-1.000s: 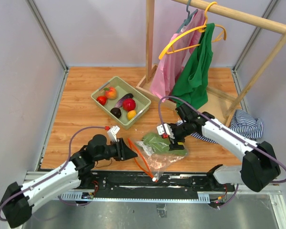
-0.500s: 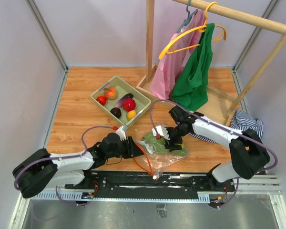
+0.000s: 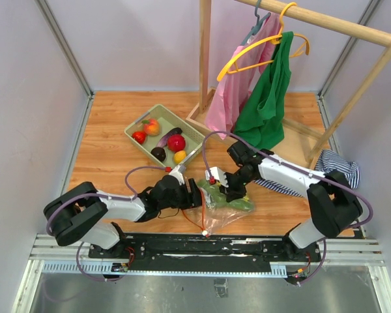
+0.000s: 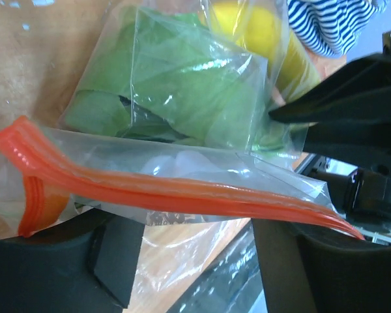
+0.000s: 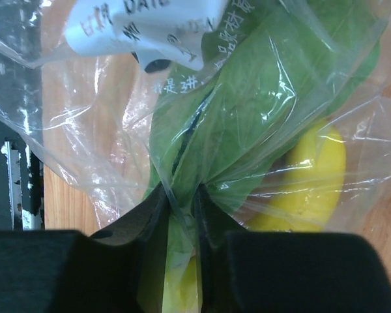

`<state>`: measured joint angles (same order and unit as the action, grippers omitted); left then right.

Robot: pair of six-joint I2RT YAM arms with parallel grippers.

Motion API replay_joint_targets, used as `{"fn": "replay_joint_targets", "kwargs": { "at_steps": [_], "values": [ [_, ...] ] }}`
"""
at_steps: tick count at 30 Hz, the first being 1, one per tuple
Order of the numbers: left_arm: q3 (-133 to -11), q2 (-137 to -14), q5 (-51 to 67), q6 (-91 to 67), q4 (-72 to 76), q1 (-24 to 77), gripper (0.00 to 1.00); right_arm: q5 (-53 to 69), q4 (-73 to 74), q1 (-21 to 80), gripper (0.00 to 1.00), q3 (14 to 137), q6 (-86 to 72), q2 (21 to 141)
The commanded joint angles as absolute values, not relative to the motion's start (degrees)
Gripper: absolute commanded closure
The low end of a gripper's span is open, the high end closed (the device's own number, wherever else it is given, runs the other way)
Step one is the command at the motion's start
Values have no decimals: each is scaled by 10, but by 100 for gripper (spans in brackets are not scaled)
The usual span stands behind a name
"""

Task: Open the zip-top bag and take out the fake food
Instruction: Pick up the fake vegetable from the zipper food storage bag.

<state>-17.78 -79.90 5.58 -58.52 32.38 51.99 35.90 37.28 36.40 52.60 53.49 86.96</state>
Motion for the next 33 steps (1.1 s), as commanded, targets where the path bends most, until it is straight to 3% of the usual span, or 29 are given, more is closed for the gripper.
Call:
{"fn": "replay_joint_targets", "kwargs": {
  "at_steps": [1,14,25,26,27,29,33],
  "values": [
    [-188,-822,15,-604,382,524,31,406,388,373,85,544,500,886],
    [-214,-877,-8,-635,424,526,22,478,396,390,89,575,436,922],
    [-231,-919,-22,-640,452,534,25,501,393,391,80,582,420,939],
    [-233,-924,-19,-636,453,535,28,499,393,391,78,583,421,939],
    [-236,-929,-16,-630,455,535,41,497,394,391,77,583,421,941],
    [-237,-937,-18,-621,456,536,53,493,393,390,75,584,421,943],
    [-233,-943,-24,-594,454,536,65,491,399,386,70,587,430,937]
  ]
}}
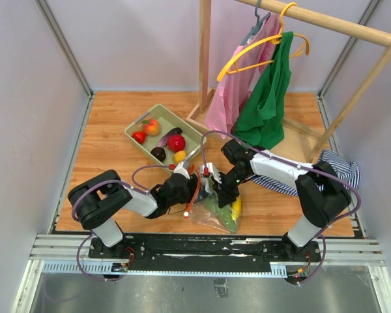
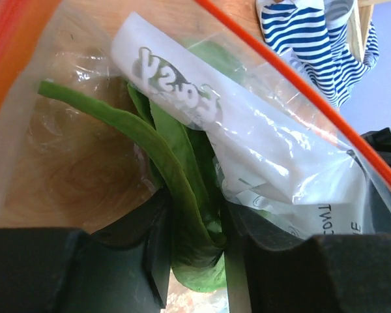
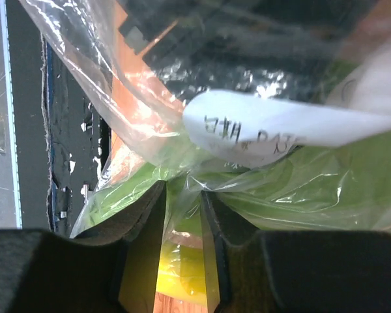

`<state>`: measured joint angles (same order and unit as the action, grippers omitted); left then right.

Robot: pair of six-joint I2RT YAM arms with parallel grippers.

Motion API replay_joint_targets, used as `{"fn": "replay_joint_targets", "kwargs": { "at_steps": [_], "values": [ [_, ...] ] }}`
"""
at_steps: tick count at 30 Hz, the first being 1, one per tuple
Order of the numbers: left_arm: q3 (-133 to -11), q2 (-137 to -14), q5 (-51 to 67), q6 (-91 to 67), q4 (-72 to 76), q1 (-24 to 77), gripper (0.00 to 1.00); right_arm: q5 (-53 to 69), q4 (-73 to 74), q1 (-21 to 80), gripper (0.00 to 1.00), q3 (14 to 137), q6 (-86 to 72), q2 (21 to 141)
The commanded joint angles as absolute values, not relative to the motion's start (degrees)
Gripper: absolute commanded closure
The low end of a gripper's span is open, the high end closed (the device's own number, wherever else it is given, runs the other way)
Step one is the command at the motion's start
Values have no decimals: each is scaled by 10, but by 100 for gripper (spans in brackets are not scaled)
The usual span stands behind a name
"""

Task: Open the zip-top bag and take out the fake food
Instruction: Pick up the fake vegetable from the zipper food storage bag.

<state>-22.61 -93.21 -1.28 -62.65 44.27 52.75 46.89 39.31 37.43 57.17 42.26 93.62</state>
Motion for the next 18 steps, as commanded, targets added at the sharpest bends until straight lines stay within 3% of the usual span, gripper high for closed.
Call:
{"fn": "replay_joint_targets", "kwargs": {
  "at_steps": [1,7,18],
  "values": [
    [-232,-941,-25,-588,451,536,69,490,405,381,68,589,438,932],
    [-223,-902,-19,-480,446,536,87,508,425,319,52,587,468,881],
    [-159,-804,-9,-335,535,536,97,440,302,279,39,550,328,882]
  ]
}}
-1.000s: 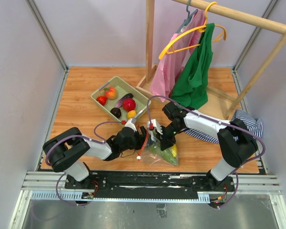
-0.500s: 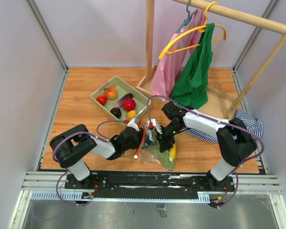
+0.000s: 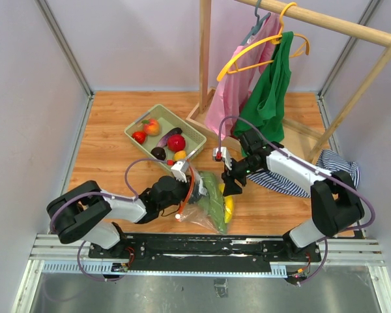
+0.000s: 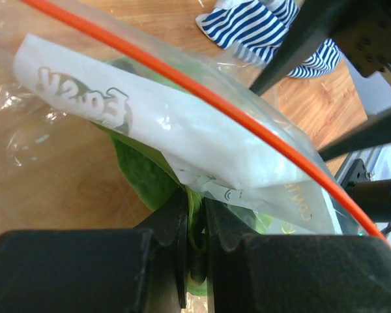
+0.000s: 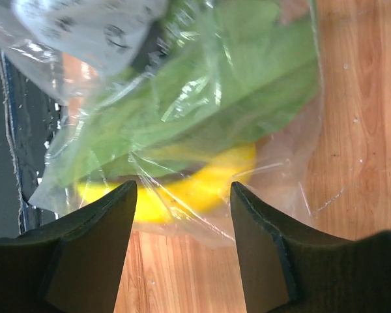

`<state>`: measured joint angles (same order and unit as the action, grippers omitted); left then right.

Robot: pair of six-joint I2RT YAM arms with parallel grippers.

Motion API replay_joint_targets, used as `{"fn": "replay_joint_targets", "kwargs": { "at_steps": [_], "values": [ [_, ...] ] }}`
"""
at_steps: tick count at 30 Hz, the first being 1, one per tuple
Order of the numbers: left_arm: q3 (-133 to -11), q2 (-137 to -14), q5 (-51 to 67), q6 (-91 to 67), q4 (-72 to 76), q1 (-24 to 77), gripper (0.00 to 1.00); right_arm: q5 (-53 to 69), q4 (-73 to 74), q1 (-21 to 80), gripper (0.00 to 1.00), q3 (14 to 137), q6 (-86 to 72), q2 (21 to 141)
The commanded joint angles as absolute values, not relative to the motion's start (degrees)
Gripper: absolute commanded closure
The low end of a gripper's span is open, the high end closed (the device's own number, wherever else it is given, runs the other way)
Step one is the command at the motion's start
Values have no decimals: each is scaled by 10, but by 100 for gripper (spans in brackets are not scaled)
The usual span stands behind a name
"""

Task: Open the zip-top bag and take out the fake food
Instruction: Pick up the fake vegetable from the zipper food storage bag.

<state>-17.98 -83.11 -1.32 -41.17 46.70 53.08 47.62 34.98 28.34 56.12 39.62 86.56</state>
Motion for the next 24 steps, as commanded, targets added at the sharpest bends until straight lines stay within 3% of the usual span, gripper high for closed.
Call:
{"fn": "replay_joint_targets", "kwargs": {
  "at_steps": [1,8,17,22,24],
  "values": [
    [-154,-799,-12,-326,540,536,98,426,292,279,37,546,310,888],
    [-143,-766,-4,-269,562,536,100,325,231,276,29,529,248,880],
    [-136,-733,13,-213,556,536,100,508,270,219,22,533,304,843],
    [-150,-739,34,-194,556,536,100,537,284,229,29,543,305,875],
    [-154,-742,38,-192,557,536,100,540,287,237,40,546,305,879]
  ]
}}
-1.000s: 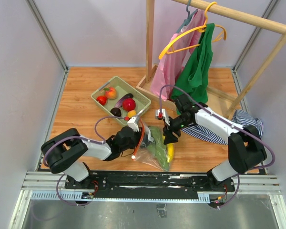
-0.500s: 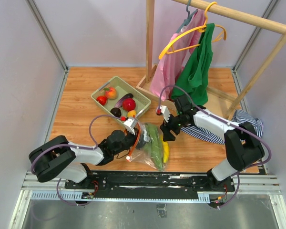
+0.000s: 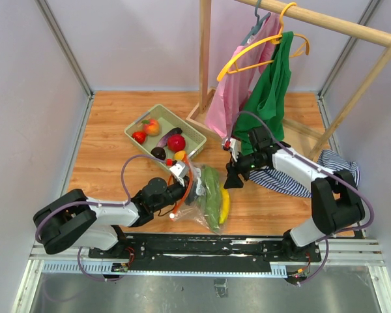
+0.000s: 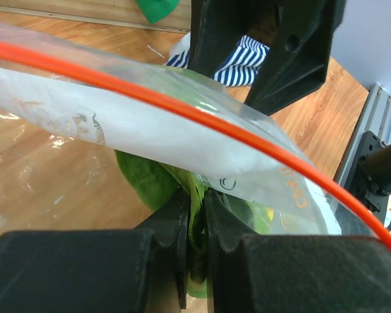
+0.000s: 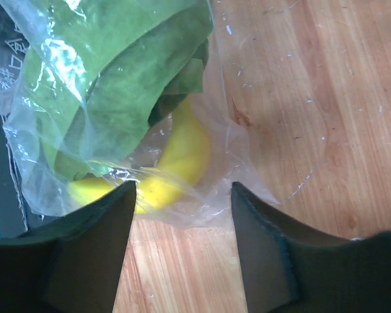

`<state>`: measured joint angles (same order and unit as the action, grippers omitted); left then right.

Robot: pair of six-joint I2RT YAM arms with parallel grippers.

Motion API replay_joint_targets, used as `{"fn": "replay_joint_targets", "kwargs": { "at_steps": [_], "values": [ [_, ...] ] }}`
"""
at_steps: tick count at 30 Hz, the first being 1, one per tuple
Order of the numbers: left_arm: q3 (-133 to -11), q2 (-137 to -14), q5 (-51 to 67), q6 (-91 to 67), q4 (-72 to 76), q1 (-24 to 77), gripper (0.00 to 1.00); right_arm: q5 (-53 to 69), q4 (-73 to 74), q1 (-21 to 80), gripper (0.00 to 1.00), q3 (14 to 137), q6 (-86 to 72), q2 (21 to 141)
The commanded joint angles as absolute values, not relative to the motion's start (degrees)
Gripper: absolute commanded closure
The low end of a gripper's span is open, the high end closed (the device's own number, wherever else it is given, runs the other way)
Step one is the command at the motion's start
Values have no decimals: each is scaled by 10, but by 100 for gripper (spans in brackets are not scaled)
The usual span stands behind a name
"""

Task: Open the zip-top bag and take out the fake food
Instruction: Pick up the fake vegetable from the zipper food storage bag.

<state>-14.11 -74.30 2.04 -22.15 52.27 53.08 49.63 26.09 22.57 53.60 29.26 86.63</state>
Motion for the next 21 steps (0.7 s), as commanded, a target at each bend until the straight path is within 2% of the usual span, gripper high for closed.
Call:
{"fn": "replay_joint_targets", "kwargs": {
  "at_steps": [1,3,5,6,15,21],
  "values": [
    [-155,-743,38,-192,557,536,100,537,290,240,48,549,306,881],
    [-156,-742,36,-192,557,536,100,524,295,241,69,555,307,884],
    [-152,-736,32,-191,553,536,100,504,295,239,94,556,306,884],
    [-149,-731,28,-192,550,536,100,494,294,237,99,556,306,882],
    [-95,-624,-47,-203,490,536,100,384,250,207,99,532,276,852],
    [-78,-540,-94,-211,426,535,100,359,250,204,99,532,275,854]
  ]
}}
